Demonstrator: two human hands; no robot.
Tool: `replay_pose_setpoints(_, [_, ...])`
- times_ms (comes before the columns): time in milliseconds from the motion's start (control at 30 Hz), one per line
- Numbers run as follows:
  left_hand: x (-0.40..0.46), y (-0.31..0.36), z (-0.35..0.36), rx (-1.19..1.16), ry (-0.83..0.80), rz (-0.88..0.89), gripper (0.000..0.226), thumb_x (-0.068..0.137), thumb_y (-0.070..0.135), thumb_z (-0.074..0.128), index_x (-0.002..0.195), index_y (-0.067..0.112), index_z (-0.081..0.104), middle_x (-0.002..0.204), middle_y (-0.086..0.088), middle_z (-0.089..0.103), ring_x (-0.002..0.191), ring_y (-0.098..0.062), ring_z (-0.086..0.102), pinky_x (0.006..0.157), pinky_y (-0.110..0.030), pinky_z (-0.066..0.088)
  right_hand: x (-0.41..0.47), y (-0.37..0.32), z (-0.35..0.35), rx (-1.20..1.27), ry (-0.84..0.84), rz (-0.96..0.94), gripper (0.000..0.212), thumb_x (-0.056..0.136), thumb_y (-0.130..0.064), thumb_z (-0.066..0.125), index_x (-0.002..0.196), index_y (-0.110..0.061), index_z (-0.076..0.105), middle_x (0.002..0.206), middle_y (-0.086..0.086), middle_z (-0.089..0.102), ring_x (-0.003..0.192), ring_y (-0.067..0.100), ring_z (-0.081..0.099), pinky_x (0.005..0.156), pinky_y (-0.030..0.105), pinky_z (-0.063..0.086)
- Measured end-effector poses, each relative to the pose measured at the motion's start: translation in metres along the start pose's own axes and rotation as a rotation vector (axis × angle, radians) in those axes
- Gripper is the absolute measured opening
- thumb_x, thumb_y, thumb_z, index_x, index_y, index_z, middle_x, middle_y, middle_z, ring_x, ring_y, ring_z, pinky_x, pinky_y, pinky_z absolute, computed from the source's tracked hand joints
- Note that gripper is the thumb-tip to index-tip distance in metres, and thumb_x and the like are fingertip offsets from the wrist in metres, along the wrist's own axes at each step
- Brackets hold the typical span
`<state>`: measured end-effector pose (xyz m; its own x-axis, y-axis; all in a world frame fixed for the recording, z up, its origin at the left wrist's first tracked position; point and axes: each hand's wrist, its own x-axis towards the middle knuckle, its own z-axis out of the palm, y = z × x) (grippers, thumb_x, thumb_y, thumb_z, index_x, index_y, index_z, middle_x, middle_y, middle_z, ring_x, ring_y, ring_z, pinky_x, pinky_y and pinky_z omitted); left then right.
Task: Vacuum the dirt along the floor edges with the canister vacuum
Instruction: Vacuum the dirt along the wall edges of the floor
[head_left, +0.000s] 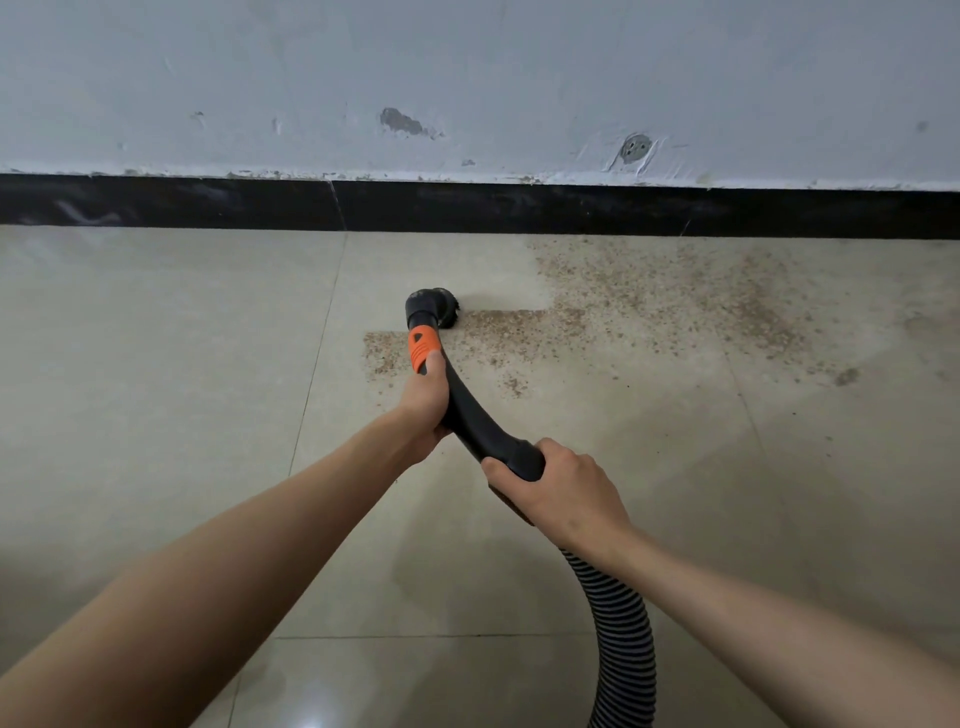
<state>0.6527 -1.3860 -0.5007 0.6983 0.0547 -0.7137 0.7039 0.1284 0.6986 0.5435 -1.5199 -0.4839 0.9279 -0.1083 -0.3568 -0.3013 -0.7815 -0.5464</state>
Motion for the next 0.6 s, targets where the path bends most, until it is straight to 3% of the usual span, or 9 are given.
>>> replay_pose_setpoints(167, [-0.001, -0.001, 0.019, 0.049, -0.101, -0.024, 0.058, 0.100, 0.045, 0.030, 0.137, 0.001, 0.034, 0.113, -0.013, 0.053, 0.094, -0.026, 0.055, 0.078, -0.038, 0.047, 0.003, 0.012, -0.009, 0.028, -0.060, 0.052, 0.050, 0.082, -0.073, 0.048, 0.076, -0.024, 0.048, 0.079, -0.005, 0.059, 0.079, 0.020, 0.060, 0.061, 0.031, 0.041])
replay_pose_setpoints(333, [-0.001, -0.001, 0.039, 0.077, -0.197, -0.028, 0.056, 0.100, 0.047, 0.029, 0.129, 0.000, 0.041, 0.093, -0.010, 0.051, 0.079, -0.022, 0.053, 0.072, -0.035, 0.046, 0.009, 0.022, -0.016, 0.200, -0.086, 0.124, 0.048, 0.084, -0.067, 0.053, 0.072, -0.020, 0.053, 0.077, -0.001, 0.062, 0.071, 0.015, 0.060, 0.056, 0.028, 0.039])
replay_pose_setpoints(467, [0.001, -0.002, 0.052, 0.103, -0.222, -0.011, 0.047, 0.101, 0.045, 0.028, 0.118, 0.003, 0.041, 0.090, -0.008, 0.050, 0.079, -0.020, 0.052, 0.070, -0.033, 0.046, 0.007, 0.029, -0.016, 0.204, -0.027, 0.123, 0.045, 0.087, -0.062, 0.053, 0.074, -0.018, 0.052, 0.077, -0.001, 0.062, 0.071, 0.016, 0.059, 0.059, 0.030, 0.042])
replay_pose_setpoints(600, [0.001, -0.002, 0.062, 0.119, -0.263, -0.016, 0.048, 0.101, 0.044, 0.029, 0.119, 0.001, 0.042, 0.087, -0.008, 0.050, 0.074, -0.021, 0.051, 0.063, -0.031, 0.046, 0.007, 0.032, -0.017, 0.170, 0.023, 0.082, 0.040, 0.090, -0.058, 0.050, 0.082, -0.019, 0.052, 0.080, 0.001, 0.064, 0.075, 0.021, 0.062, 0.068, 0.036, 0.048])
